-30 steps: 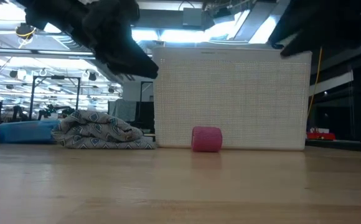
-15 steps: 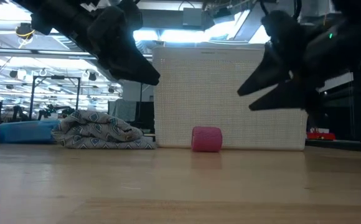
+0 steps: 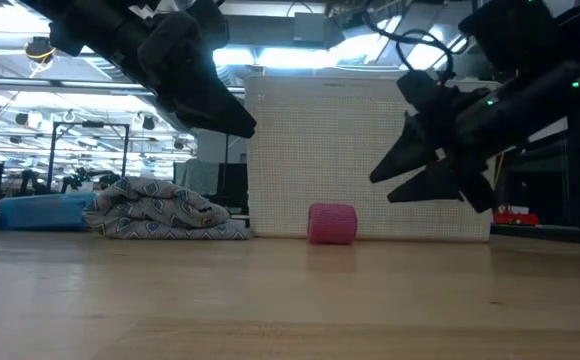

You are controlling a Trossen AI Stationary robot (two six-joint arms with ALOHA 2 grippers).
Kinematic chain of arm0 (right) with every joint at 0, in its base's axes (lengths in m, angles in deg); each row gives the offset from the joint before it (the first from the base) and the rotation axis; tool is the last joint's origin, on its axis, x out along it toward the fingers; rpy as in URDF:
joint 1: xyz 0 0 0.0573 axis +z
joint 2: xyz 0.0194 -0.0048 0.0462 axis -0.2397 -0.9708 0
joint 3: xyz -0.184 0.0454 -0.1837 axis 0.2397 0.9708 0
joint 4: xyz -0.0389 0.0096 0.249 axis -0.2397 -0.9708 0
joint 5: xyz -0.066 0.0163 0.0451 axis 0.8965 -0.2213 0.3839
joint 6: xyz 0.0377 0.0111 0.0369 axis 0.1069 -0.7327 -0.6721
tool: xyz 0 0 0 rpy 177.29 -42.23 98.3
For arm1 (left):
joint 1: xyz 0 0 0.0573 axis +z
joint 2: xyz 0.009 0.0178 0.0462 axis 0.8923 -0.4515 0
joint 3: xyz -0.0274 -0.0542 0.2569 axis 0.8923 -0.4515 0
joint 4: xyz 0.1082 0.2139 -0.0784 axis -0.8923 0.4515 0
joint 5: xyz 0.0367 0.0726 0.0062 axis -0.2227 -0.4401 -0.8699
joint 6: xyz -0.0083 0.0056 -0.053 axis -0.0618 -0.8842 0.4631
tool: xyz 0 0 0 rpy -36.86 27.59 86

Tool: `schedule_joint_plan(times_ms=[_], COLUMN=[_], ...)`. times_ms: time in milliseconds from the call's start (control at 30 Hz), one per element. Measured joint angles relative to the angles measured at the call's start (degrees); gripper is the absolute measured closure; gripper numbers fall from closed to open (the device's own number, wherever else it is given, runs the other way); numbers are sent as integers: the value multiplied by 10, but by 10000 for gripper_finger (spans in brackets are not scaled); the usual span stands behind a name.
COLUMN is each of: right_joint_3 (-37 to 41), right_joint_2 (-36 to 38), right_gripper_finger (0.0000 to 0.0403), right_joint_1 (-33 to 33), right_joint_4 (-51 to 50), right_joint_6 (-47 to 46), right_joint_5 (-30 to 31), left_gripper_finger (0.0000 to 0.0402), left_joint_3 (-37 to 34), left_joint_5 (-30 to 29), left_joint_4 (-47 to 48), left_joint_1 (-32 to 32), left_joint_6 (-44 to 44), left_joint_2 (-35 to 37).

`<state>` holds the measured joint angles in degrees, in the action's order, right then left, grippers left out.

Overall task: Pick & Place Medicine items
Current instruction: Put the pink bandage into the black bin

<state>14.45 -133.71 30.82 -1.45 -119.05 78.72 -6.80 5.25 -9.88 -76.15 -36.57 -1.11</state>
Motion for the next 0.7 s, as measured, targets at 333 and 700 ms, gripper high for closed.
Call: schedule_joint_plan(times_ms=[333, 700], right_joint_3=[0, 0], right_joint_2=[-3, -155], right_gripper_finger=[195, 195], right_joint_1=[-36, -55], right_joint_4=[26, 206], right_joint_6=[26, 30], right_joint_5=[-42, -48], left_gripper_finger=[245, 245], left_joint_3=[0, 0], left_joint_5=[0, 12], left_joint_4=[0, 0], left_joint_1=[0, 0], left_joint_6=[0, 0], left_joint_2=[0, 0])
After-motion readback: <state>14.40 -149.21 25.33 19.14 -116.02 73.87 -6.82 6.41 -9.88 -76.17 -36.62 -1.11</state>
